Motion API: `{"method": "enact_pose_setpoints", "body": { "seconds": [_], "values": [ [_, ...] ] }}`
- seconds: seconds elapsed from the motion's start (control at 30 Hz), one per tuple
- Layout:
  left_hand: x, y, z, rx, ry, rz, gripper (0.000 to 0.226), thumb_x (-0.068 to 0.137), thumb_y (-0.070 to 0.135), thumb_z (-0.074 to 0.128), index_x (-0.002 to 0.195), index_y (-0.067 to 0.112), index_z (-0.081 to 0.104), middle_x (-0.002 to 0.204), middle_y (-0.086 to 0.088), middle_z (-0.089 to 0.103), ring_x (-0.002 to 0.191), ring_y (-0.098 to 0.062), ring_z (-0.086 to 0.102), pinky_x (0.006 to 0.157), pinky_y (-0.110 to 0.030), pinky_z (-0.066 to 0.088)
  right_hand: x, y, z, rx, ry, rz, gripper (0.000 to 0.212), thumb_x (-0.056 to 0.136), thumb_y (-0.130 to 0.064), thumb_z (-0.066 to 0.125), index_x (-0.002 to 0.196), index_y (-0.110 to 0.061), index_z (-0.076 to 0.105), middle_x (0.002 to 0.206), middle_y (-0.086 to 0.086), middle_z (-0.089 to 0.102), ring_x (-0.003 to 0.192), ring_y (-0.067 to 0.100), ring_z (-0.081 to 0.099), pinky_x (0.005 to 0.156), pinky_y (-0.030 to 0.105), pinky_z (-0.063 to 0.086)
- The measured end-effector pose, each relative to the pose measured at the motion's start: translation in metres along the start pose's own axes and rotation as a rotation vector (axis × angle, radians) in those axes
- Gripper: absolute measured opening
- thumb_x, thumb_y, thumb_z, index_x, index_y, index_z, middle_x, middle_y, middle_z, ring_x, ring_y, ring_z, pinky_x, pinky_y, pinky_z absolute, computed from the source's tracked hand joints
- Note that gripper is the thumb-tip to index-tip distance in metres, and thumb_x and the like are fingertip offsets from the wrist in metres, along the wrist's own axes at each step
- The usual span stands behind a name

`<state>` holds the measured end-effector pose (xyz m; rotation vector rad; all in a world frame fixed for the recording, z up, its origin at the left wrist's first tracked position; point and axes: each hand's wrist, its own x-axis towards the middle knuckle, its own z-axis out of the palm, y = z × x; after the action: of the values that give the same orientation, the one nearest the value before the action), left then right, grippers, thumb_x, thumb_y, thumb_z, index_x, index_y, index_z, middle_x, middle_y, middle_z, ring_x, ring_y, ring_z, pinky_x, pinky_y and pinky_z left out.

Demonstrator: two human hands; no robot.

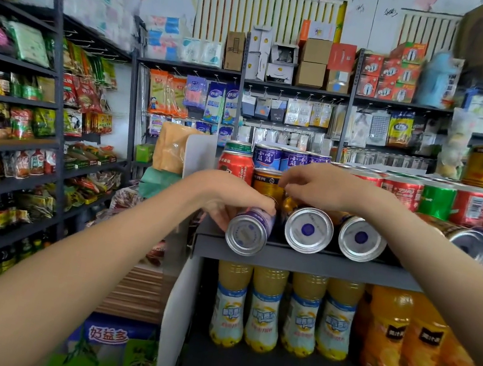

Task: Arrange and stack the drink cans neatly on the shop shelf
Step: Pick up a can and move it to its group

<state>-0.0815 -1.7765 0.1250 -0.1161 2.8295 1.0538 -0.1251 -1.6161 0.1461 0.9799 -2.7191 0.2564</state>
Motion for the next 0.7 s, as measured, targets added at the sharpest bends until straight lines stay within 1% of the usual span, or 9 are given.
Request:
{"method": "enact_pose_setpoints", "body": {
  "seconds": [0.07,0.2,0.3,0.4,0.43,0.5,0.57,0.63,0.7],
  "values": [
    [-0.002,-0.004,0.001,-0.043,0.031,0.013,0.024,0.085,0.039,0.060,0.080,0.016,0.059,0.074,-0.002,0.063,0.067,-0.013,0.061,0.060,-0.023,0.053,-0.001,0.001,0.003,-0.014,-0.030,-0.011,0.030,0.097,-0.025,0.044,0.123,-0.021,0.058,0.115,-0.005,0.058,0.099,0.011,0.049,0.084,0.024,0.034],
    [-0.005,-0.014,0.000,-0.115,0.091,0.054,0.023,0.085,0.035,0.062,0.081,0.013,0.057,0.068,-0.003,0.062,0.056,-0.011,0.059,0.047,-0.018,0.050,-0.002,0.001,0.008,-0.004,-0.049,-0.020,0.027,0.096,-0.028,0.046,0.120,-0.022,0.059,0.117,-0.006,0.059,0.100,0.010,0.051,0.085,0.023,0.035],
    [-0.010,-0.018,-0.002,-0.147,0.134,0.115,0.021,0.085,0.030,0.063,0.086,0.010,0.058,0.072,-0.006,0.064,0.056,-0.014,0.061,0.047,-0.019,0.050,-0.003,0.000,0.007,0.000,-0.043,-0.014,0.028,0.096,-0.029,0.048,0.120,-0.022,0.058,0.109,-0.007,0.057,0.098,0.010,0.051,0.082,0.023,0.035],
    [-0.015,-0.023,-0.007,-0.250,0.222,0.216,0.015,0.085,0.025,0.063,0.086,0.011,0.060,0.062,0.001,0.067,0.048,-0.008,0.063,0.044,-0.019,0.049,-0.001,0.002,0.006,-0.002,-0.045,0.000,0.029,0.095,-0.032,0.050,0.122,-0.023,0.057,0.110,-0.006,0.056,0.099,0.011,0.050,0.083,0.024,0.036],
    [-0.018,-0.024,-0.009,-0.308,0.246,0.251,0.012,0.085,0.023,0.064,0.088,0.012,0.060,0.063,0.003,0.067,0.049,-0.006,0.064,0.044,-0.019,0.050,-0.001,0.003,0.006,0.001,-0.044,0.004,0.030,0.095,-0.032,0.050,0.123,-0.023,0.057,0.112,-0.006,0.056,0.101,0.011,0.050,0.084,0.024,0.036],
    [-0.022,-0.026,-0.015,-0.385,0.311,0.311,0.013,0.085,0.020,0.065,0.095,0.016,0.057,0.078,0.002,0.068,0.060,-0.007,0.066,0.052,-0.024,0.055,0.000,0.005,0.007,0.020,-0.042,0.011,0.030,0.094,-0.034,0.051,0.122,-0.025,0.057,0.113,-0.007,0.056,0.102,0.011,0.051,0.085,0.024,0.037],
    [-0.021,-0.031,-0.019,-0.383,0.422,0.354,0.023,0.082,0.023,0.069,0.096,0.020,0.051,0.090,0.003,0.064,0.076,-0.011,0.067,0.069,-0.032,0.058,0.001,0.007,0.007,0.041,-0.044,0.017,0.029,0.094,-0.035,0.052,0.121,-0.026,0.057,0.112,-0.008,0.057,0.102,0.011,0.052,0.085,0.024,0.038],
    [-0.019,-0.035,-0.020,-0.326,0.531,0.376,0.047,0.072,0.034,0.075,0.106,0.023,0.045,0.098,0.005,0.063,0.087,-0.015,0.066,0.082,-0.042,0.056,0.001,0.007,0.006,0.052,-0.049,0.018,0.029,0.094,-0.035,0.052,0.120,-0.026,0.057,0.110,-0.008,0.057,0.101,0.012,0.053,0.084,0.025,0.038],
    [-0.019,-0.038,-0.015,-0.262,0.593,0.393,0.064,0.059,0.045,0.072,0.112,0.026,0.041,0.103,0.004,0.065,0.089,-0.016,0.067,0.082,-0.044,0.056,0.002,0.006,0.006,0.060,-0.048,0.016,0.028,0.094,-0.036,0.052,0.120,-0.026,0.057,0.109,-0.008,0.057,0.100,0.012,0.053,0.084,0.024,0.038]
  ]
}}
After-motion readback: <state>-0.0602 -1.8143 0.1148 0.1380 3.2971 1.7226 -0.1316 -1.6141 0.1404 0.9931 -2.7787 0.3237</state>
